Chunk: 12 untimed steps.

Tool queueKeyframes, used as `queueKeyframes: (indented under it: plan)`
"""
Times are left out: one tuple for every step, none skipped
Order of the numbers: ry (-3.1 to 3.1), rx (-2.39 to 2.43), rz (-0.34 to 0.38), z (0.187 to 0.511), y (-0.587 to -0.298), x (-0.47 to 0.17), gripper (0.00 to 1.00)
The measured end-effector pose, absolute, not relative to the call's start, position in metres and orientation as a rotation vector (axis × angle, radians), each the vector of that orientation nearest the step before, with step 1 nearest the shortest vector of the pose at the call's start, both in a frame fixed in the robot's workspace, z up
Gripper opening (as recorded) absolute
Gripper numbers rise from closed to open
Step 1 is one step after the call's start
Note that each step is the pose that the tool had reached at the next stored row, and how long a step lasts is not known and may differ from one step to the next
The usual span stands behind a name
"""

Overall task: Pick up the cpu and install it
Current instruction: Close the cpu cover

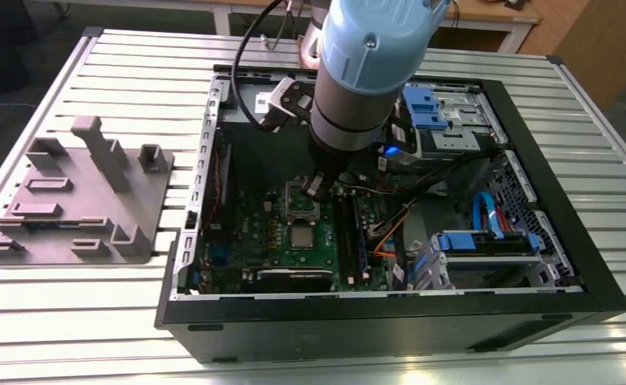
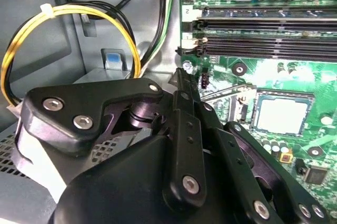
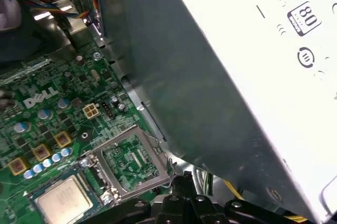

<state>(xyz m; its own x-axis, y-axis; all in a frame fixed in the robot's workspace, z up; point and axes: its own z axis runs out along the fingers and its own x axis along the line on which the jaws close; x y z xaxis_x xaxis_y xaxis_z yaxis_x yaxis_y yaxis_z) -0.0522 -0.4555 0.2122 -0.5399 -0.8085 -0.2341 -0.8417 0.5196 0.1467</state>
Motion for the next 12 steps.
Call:
queueKeyframes:
  plan:
    - [2.62, -1.431, 0.36, 0.213, -0.455, -0.052, 0.1]
    - [2.623, -1.433, 0.354, 0.214, -0.455, -0.052, 0.1]
    - [2.625, -1.434, 0.349, 0.215, -0.456, -0.052, 0.1]
    - [2.627, -1.435, 0.345, 0.216, -0.456, -0.053, 0.1]
    - [2.629, -1.436, 0.341, 0.217, -0.456, -0.053, 0.1]
    - [2.631, -1.437, 0.336, 0.218, -0.456, -0.053, 0.1]
    - [2.632, -1.438, 0.333, 0.219, -0.455, -0.053, 0.1]
    - [2.634, -1.439, 0.33, 0.22, -0.455, -0.053, 0.1]
    - [2.635, -1.439, 0.326, 0.221, -0.455, -0.053, 0.1]
    - [2.636, -1.44, 0.324, 0.222, -0.455, -0.053, 0.1]
    - [2.637, -1.441, 0.321, 0.223, -0.456, -0.053, 0.1]
    - [2.639, -1.442, 0.318, 0.224, -0.455, -0.053, 0.1]
